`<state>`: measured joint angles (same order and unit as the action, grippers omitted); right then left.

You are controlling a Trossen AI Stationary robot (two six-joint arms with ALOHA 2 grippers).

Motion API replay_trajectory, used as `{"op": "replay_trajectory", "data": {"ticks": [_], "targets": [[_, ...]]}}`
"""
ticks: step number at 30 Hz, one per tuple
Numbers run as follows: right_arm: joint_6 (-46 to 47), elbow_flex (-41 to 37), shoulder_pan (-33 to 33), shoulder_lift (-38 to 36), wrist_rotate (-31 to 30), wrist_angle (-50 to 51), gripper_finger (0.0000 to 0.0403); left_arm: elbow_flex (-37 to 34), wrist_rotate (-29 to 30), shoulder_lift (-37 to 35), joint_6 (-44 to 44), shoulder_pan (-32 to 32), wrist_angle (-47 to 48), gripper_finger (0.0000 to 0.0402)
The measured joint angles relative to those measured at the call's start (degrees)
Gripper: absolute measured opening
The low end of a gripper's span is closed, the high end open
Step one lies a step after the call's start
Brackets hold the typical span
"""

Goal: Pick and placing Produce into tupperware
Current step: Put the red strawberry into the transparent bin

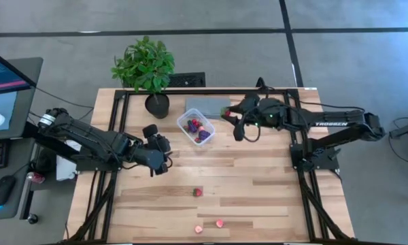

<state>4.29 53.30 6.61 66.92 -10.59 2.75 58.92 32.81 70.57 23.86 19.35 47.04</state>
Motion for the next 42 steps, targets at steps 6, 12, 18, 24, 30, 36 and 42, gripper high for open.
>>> {"op": "replay_trajectory", "data": {"ticks": [6, 12, 18, 24, 30, 36, 42], "targets": [[-0.9, 0.1, 2.9, 2.4, 0.2, -4.1, 0.0179, 0.0, 0.9, 0.0, 1.1, 0.0, 0.0, 0.0186], [-1.1, 0.0, 4.8, 6.8, 3.0, -8.7, 0.0173, 0.0, 1.4, 0.0, 2.1, 0.0, -0.2, 0.0186], [0.9, 0.3, 6.1, 13.5, 5.5, -15.3, 0.0176, 0.0, 2.1, 0.0, 2.7, 0.0, -0.2, 0.0186], [2.8, 3.8, 6.8, 21.5, 8.4, -17.0, 0.0172, 0.0, 4.0, 0.0, 3.3, 0.0, -0.8, 0.0186], [2.9, 9.3, 6.8, 29.4, 10.2, -16.9, 0.0177, 0.0, 5.3, 0.0, 3.5, 0.0, -1.7, 0.0186], [5.9, 13.1, 7.5, 36.1, 12.1, -16.4, 0.0172, 0.0, 7.5, 0.0, 4.0, 0.0, -2.0, 0.0186], [9.0, 14.1, 8.1, 39.2, 12.3, -16.5, 0.0180, 0.0, 8.5, 0.0, 5.7, 0.3, -2.1, 0.0186]]}}
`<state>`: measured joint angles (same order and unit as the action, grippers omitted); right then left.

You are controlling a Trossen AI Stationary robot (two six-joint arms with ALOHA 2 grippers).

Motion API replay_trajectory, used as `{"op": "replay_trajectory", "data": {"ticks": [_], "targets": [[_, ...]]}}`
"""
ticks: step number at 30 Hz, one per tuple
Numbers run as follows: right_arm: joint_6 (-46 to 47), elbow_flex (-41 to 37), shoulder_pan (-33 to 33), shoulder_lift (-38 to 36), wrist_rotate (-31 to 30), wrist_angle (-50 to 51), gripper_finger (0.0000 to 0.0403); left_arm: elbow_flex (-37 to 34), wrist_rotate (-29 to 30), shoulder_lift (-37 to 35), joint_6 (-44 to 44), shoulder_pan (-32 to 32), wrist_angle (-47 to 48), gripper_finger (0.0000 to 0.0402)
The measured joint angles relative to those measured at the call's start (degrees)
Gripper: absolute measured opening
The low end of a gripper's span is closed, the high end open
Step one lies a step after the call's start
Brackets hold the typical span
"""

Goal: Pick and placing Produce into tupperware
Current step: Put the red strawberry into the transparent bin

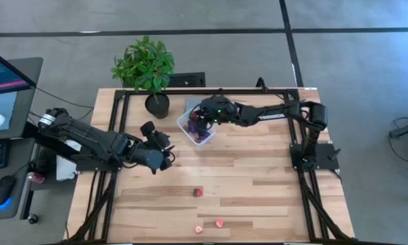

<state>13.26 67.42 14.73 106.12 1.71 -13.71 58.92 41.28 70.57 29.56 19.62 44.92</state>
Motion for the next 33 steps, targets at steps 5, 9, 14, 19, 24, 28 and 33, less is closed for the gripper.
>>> {"op": "replay_trajectory", "data": {"ticks": [5, 9, 14, 19, 24, 28, 33], "targets": [[0.8, 0.0, 0.1, 0.2, 0.2, 0.6, 0.0177, 0.0, 0.8, 0.0, 0.3, 1.1, 0.1, 0.0186], [0.9, 0.0, 0.1, 0.2, 0.2, 1.1, 0.0173, 0.0, 2.6, 0.0, 0.6, 1.5, 0.2, 0.0186], [0.8, 0.0, -0.5, 0.2, 0.2, 1.2, 0.0177, 0.0, 3.0, 0.0, 1.1, 1.5, 0.2, 0.0186], [0.8, 0.0, -0.8, 0.2, 0.4, 1.2, 0.0179, 0.0, 3.0, 0.0, 1.7, 1.5, 0.2, 0.0186], [0.8, 0.0, -0.7, 0.1, 0.3, 3.7, 0.0174, 0.0, 3.0, 0.0, 2.2, 1.5, 0.0, 0.0186], [0.8, -0.1, -0.8, 0.1, -0.1, 6.3, 0.0178, 0.0, 3.0, 0.0, 2.3, 1.6, 0.0, 0.0186], [1.6, -0.1, -0.8, 0.1, -0.1, 6.5, 0.0180, 0.0, 3.0, 0.0, 2.3, 1.6, 0.0, 0.0186]]}}
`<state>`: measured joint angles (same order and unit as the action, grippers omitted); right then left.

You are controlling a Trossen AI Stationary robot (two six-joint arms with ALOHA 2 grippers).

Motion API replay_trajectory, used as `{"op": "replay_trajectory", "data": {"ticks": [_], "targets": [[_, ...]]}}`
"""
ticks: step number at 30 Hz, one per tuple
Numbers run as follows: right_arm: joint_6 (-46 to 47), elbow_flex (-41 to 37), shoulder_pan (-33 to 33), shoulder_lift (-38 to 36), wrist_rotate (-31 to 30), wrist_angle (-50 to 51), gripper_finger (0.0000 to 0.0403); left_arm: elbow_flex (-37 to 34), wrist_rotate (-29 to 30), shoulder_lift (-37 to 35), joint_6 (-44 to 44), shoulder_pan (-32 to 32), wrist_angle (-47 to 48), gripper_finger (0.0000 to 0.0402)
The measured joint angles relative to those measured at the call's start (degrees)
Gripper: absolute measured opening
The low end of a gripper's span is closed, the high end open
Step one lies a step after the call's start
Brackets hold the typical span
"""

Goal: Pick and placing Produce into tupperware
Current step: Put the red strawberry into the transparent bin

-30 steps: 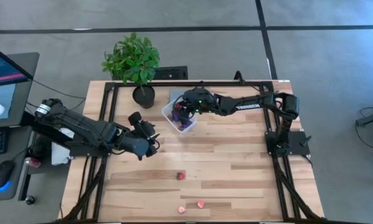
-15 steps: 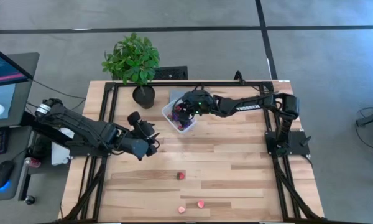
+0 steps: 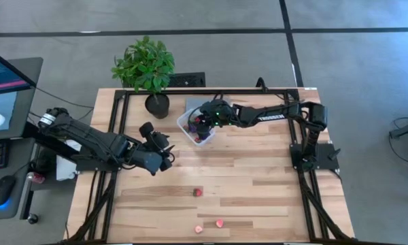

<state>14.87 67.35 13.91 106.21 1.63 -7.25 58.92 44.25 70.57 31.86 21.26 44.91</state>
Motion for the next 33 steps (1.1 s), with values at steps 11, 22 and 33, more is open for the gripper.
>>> {"op": "replay_trajectory", "data": {"ticks": [11, 22, 33], "targets": [[0.1, 0.0, -0.8, 0.0, -0.2, 0.8, 0.0183, 0.0, 0.1, 0.0, 0.0, 0.0, 0.0, 0.0186], [0.2, 0.0, -0.8, 0.0, -0.2, 0.9, 0.0190, 0.0, 0.1, 0.0, 0.0, 0.0, 0.0, 0.0186], [1.3, 0.0, -0.8, 0.0, -0.2, 0.9, 0.0238, 0.0, 0.2, 0.0, -0.1, 0.0, 0.0, 0.0186]]}}
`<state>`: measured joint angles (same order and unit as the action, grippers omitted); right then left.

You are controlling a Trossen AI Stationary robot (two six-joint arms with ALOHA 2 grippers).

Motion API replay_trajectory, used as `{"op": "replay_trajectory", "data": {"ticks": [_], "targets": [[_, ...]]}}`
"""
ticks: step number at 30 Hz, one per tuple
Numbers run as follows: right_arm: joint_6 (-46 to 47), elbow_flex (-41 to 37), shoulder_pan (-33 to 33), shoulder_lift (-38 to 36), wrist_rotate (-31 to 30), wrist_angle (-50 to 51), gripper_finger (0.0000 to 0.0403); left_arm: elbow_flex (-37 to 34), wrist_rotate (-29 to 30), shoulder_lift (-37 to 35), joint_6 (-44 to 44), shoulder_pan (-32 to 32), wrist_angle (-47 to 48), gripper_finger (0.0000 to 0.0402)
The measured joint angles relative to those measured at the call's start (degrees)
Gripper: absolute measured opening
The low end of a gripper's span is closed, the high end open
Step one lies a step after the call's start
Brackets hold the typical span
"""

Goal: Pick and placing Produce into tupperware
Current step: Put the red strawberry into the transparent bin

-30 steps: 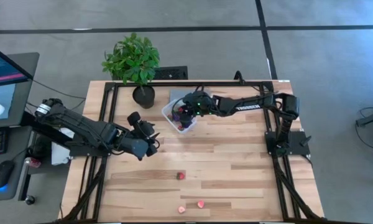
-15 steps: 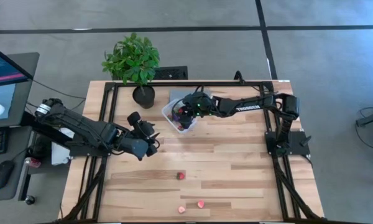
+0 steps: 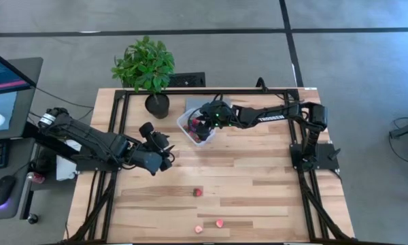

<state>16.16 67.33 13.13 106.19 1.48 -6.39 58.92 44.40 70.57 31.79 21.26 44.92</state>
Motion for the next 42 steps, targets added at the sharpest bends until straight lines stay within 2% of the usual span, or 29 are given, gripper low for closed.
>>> {"op": "replay_trajectory", "data": {"ticks": [8, 14, 24, 34, 42], "targets": [[-0.4, 0.0, -0.4, 0.0, 0.0, 0.1, 0.0250, 0.0, 0.0, 0.0, 0.0, 0.0, 0.0, 0.0186], [-4.8, 0.0, -2.3, -1.6, 1.7, 3.6, 0.0250, 0.0, -0.7, 0.0, -0.1, 0.0, 0.8, 0.0186], [-12.7, 0.0, -6.2, -10.2, 1.3, 17.2, 0.0250, 0.0, -1.9, 0.0, -2.1, 0.0, 1.1, 0.0186], [-12.8, 0.0, -10.2, -17.1, 1.2, 37.3, 0.0249, 0.0, -2.6, 0.0, -6.6, 0.0, -1.6, 0.0186], [-10.0, -1.7, -15.2, -21.9, -2.2, 41.2, 0.0248, 0.0, -7.1, 0.0, -12.5, 0.0, -6.3, 0.0186]]}}
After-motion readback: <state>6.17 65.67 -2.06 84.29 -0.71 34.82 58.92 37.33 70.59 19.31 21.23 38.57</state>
